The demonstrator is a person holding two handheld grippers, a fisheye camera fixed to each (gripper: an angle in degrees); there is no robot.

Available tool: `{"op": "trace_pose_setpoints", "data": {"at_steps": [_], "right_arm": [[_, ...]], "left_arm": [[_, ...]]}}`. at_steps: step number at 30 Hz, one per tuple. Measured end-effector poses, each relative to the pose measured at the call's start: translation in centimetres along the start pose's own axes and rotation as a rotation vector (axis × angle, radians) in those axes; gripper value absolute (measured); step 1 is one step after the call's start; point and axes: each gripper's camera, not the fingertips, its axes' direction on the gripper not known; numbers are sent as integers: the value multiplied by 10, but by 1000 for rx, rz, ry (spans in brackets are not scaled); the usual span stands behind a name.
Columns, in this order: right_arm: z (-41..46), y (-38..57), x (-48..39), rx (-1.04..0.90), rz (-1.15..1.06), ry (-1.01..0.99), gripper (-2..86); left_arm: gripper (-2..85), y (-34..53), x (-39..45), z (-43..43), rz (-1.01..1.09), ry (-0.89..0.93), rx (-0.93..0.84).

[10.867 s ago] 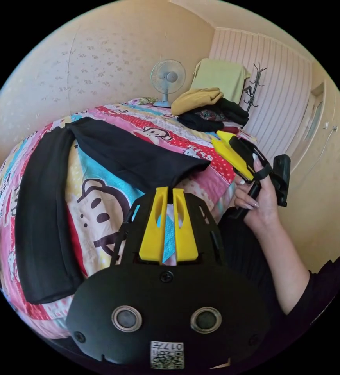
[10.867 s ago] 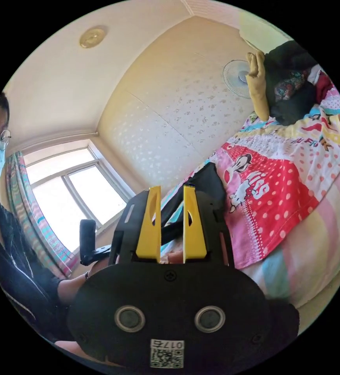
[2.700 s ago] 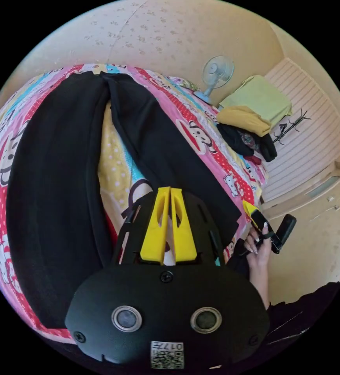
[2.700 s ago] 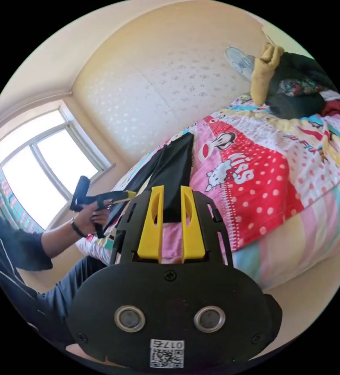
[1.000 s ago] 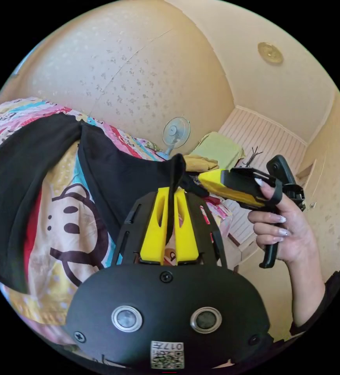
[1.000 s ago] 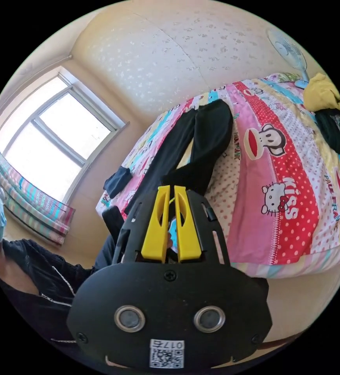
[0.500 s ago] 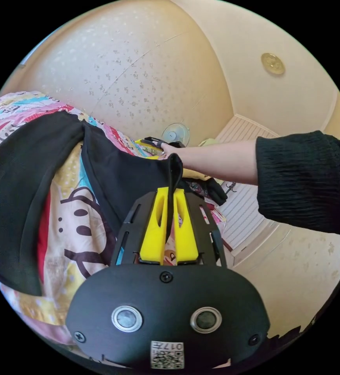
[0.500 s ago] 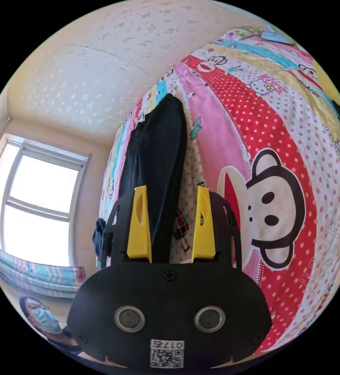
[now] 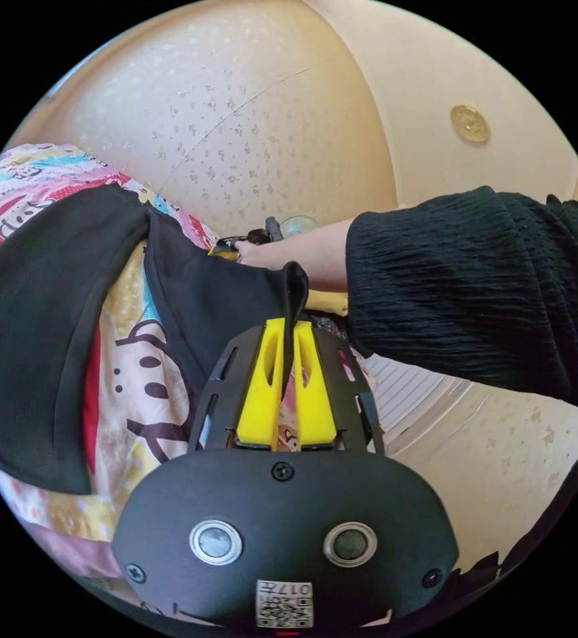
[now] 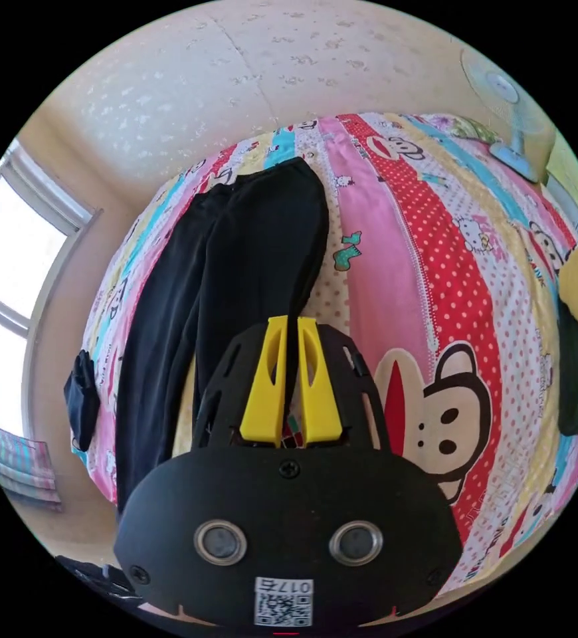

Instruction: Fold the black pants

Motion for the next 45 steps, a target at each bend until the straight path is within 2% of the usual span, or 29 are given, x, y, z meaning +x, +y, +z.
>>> {"op": "trace_pose_setpoints", "data": {"at_steps": [6, 14, 20, 29, 38, 45], "right_arm": [[4, -1, -104, 64, -177, 67, 34], [72, 22, -273, 63, -389, 191, 31], [137, 56, -352, 57, -395, 227, 30], [196, 101, -384, 74, -298, 133, 29], [199, 133, -394, 201, -279, 49, 30], [233, 146, -415, 111, -360, 179, 42]], "left_arm": [[8, -12, -24, -51, -98, 20, 98], [9, -1, -91, -141, -340, -18, 210], [10, 16, -136, -200, -471, -84, 245], [8, 47, -172, -238, -546, -123, 250], [9, 57, -171, -245, -583, -140, 274], [16, 75, -178, -244, -650, -161, 277]]}}
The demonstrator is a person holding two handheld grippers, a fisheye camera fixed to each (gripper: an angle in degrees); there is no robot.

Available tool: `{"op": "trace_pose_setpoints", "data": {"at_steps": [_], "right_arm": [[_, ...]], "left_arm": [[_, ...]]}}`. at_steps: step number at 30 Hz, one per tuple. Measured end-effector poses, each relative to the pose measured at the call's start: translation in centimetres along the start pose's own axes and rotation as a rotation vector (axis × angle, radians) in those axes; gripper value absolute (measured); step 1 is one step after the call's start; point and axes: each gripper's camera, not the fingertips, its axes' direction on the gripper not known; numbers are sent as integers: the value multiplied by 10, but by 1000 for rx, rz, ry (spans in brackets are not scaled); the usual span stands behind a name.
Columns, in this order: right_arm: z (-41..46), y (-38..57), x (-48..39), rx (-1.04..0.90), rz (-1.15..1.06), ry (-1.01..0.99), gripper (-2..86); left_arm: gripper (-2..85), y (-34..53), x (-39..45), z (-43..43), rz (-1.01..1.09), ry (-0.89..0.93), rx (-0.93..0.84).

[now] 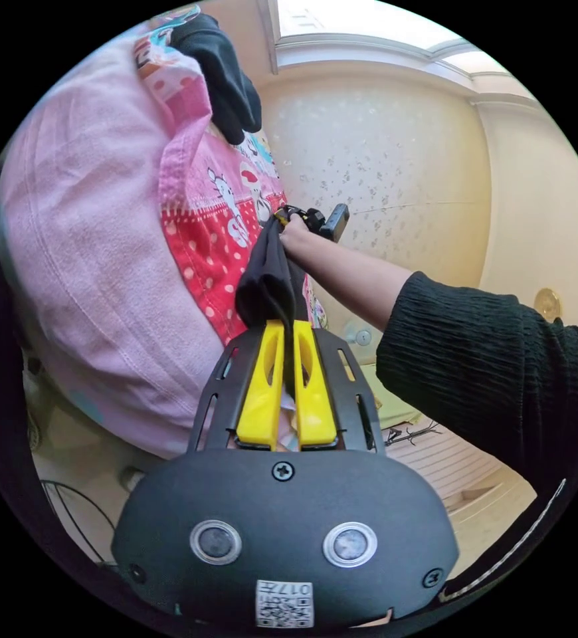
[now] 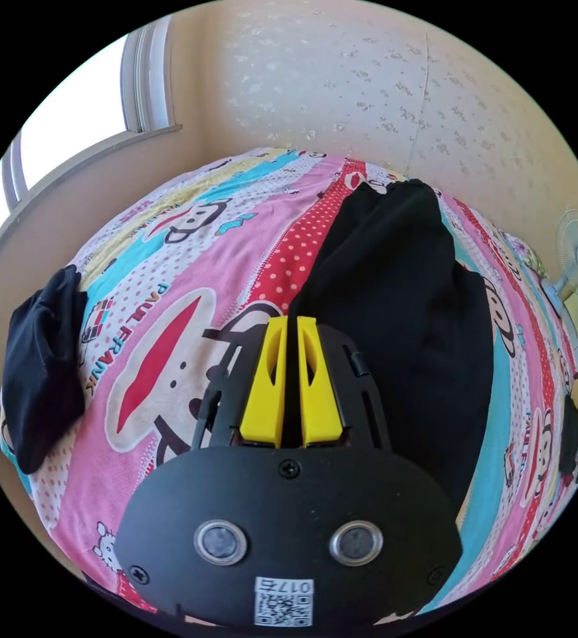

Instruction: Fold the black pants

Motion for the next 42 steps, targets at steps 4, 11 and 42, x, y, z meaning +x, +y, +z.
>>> {"op": "trace_pose_setpoints", "data": {"at_steps": [4, 11, 42], "right_arm": [[11, 0, -19, -50, -65, 86, 67], [9, 6, -52, -124, -271, 319, 94], [-303, 440, 316, 168, 399, -528, 77]], "left_arm": [[39, 6, -4, -3, -23, 1, -12], [109, 37, 8, -14, -26, 66, 61], [-7, 59, 50, 61, 521, -441, -76]]}}
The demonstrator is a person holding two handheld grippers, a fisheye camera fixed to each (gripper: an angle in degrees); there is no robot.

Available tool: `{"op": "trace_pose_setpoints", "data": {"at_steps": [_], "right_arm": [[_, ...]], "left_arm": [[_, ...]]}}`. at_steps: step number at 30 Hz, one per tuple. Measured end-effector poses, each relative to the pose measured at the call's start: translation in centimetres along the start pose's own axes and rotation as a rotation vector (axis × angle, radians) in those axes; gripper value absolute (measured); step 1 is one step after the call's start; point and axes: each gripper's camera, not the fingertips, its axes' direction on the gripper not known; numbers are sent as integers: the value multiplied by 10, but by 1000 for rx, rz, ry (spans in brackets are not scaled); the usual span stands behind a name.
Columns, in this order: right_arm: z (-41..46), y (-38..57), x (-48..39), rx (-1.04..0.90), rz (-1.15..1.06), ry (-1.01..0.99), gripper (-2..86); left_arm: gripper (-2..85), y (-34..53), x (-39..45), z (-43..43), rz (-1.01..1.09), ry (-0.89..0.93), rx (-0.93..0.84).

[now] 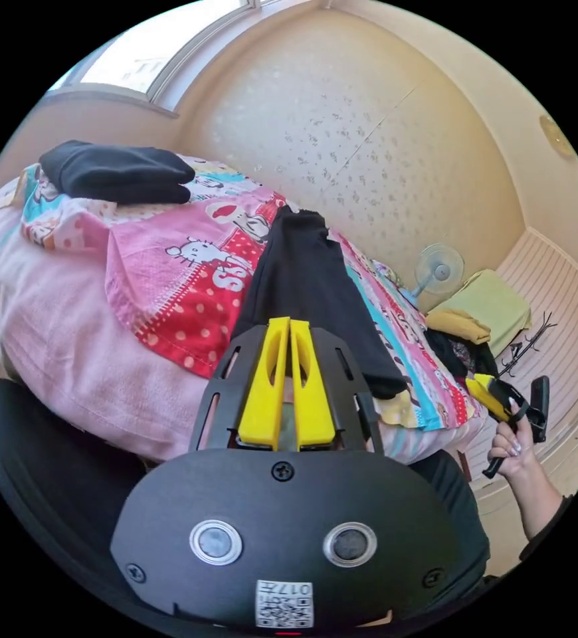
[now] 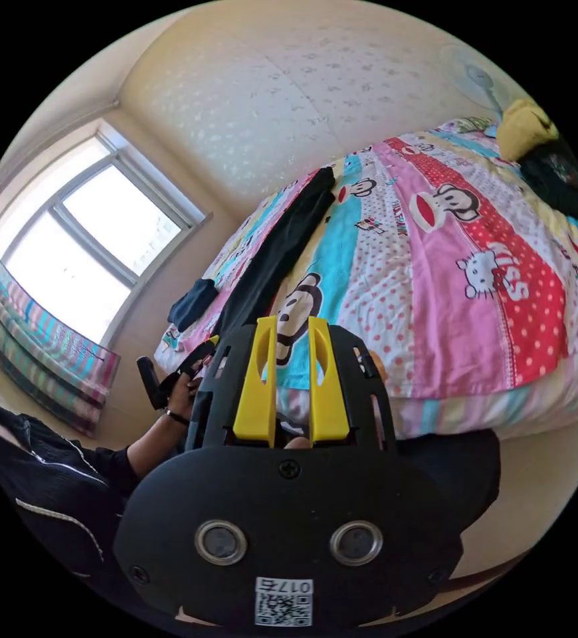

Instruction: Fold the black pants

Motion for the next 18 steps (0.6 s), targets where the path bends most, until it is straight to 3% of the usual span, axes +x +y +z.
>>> {"op": "trace_pose_setpoints", "data": {"at_steps": [7, 11, 14, 18], "right_arm": [[-11, 10, 13, -17, 28, -3, 80], [24, -37, -16, -69, -69, 52, 82], [76, -91, -48, -113, -134, 72, 85], [151, -173, -88, -129, -175, 168, 89]], "left_arm": [[30, -70, -26, -29, -63, 179, 167], [92, -127, -31, 27, 37, 201, -17], [90, -134, -36, 76, 150, 231, -145], [61, -128, -90, 115, -11, 381, -234]]}}
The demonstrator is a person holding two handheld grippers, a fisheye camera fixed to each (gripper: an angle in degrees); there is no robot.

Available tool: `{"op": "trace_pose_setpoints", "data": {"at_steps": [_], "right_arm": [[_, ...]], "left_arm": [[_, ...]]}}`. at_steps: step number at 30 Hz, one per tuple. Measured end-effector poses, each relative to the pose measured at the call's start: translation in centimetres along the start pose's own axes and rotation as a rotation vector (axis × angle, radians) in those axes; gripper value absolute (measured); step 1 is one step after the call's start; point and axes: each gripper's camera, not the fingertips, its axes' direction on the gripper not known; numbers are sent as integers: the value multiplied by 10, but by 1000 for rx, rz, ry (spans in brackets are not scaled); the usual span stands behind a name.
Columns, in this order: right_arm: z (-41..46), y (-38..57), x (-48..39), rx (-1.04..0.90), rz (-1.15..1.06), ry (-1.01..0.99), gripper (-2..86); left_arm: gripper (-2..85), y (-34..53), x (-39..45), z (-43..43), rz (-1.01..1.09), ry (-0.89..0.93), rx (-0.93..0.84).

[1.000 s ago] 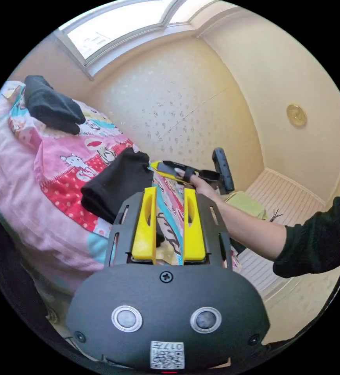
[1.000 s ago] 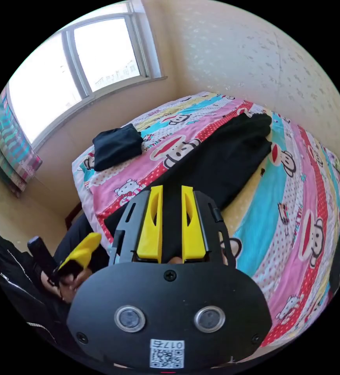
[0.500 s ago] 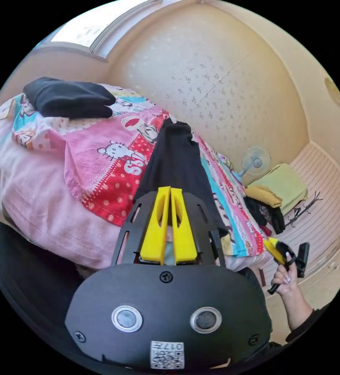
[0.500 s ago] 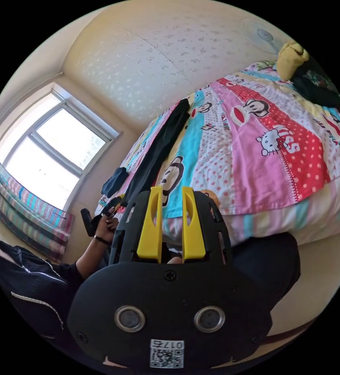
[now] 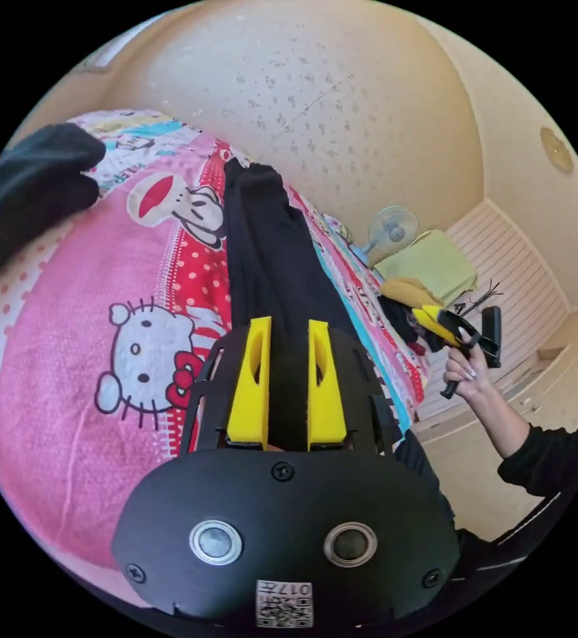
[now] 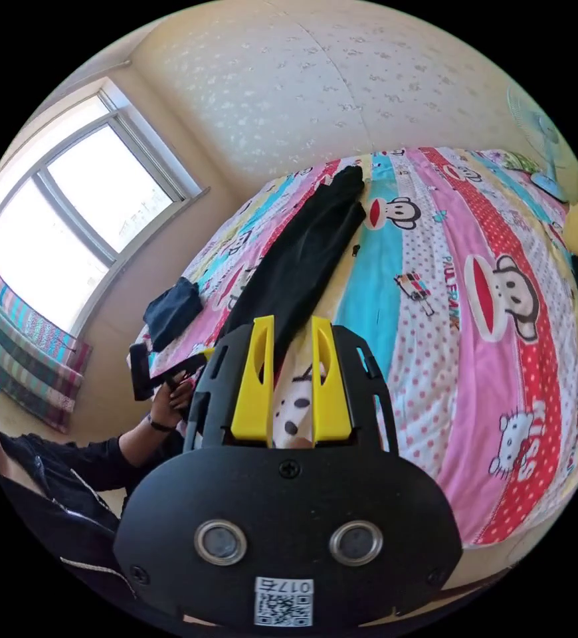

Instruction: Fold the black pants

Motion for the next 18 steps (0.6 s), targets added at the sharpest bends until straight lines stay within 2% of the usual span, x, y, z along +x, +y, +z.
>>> {"op": "trace_pose_setpoints", "data": {"at_steps": [3, 5, 8, 11, 14, 18], "right_arm": [[63, -92, -44, -14, -115, 144, 96], [132, -169, -76, -80, -198, 233, 104], [213, -247, -102, -103, -194, 349, 111], [286, -299, -118, -89, -158, 504, 108], [352, -326, -137, -74, -188, 674, 97], [414, -340, -167, -78, -289, 732, 99]], "left_arm": [[13, -8, -40, 7, -125, 144, -53], [11, -9, -45, 9, -103, 167, -60], [37, -11, -48, 9, -53, 176, -66], [50, -12, -55, 8, -48, 205, -60], [20, -6, -70, 0, -71, 259, 3], [-5, -8, -71, 2, -27, 255, -13]]}}
